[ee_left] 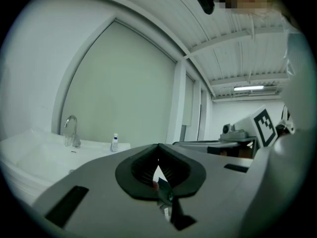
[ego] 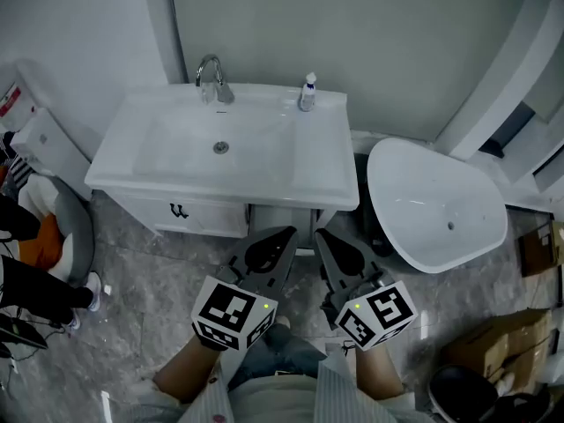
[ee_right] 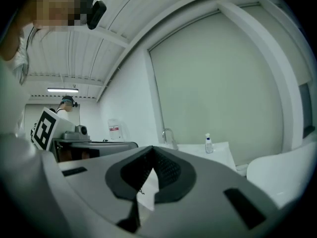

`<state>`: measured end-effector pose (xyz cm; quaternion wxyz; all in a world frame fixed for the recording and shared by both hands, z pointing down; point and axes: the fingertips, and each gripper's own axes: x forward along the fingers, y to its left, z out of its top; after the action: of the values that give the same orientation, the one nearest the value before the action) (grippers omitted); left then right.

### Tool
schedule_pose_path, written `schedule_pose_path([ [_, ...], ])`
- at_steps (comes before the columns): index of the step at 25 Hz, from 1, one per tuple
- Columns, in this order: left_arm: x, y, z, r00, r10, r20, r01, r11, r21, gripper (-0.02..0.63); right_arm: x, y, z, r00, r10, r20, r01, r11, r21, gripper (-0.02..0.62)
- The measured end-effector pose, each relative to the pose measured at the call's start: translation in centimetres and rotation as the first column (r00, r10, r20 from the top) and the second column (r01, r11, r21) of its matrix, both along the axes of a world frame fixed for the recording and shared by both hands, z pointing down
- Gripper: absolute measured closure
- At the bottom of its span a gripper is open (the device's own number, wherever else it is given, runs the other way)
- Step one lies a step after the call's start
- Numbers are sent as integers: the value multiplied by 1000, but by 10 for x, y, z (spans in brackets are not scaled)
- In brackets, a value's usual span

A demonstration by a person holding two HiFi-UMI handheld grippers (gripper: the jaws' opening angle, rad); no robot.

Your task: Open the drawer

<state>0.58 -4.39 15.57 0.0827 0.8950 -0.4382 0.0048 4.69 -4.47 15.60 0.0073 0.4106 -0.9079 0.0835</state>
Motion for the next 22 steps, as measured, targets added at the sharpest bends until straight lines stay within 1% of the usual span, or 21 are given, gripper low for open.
schedule_pose_path([
  [3, 3, 9, -2, 1000, -2, 23, 2, 1000, 12, 589, 1, 8, -1, 1000, -10, -13, 10, 1000, -3, 586],
  [8, 4, 17, -3, 1000, -12, -3, 12, 1000, 11, 589, -2, 17, -1, 999, -22, -22, 22, 1000, -9, 586],
  [11, 4, 18, -5, 1000, -22, -5, 22, 999, 30, 590, -4, 21, 0, 999, -28, -20, 28, 1000, -11, 586],
  [16, 5, 26, -4, 1000, -17, 25, 16, 997, 71, 589, -9, 26, 3, 999, -40, -29, 39, 999, -10, 586],
  [22, -1, 37, 1, 999, -5, 52, 2, 998, 56, 589, -11, 32, 7, 999, -45, -27, 44, 999, -29, 586],
])
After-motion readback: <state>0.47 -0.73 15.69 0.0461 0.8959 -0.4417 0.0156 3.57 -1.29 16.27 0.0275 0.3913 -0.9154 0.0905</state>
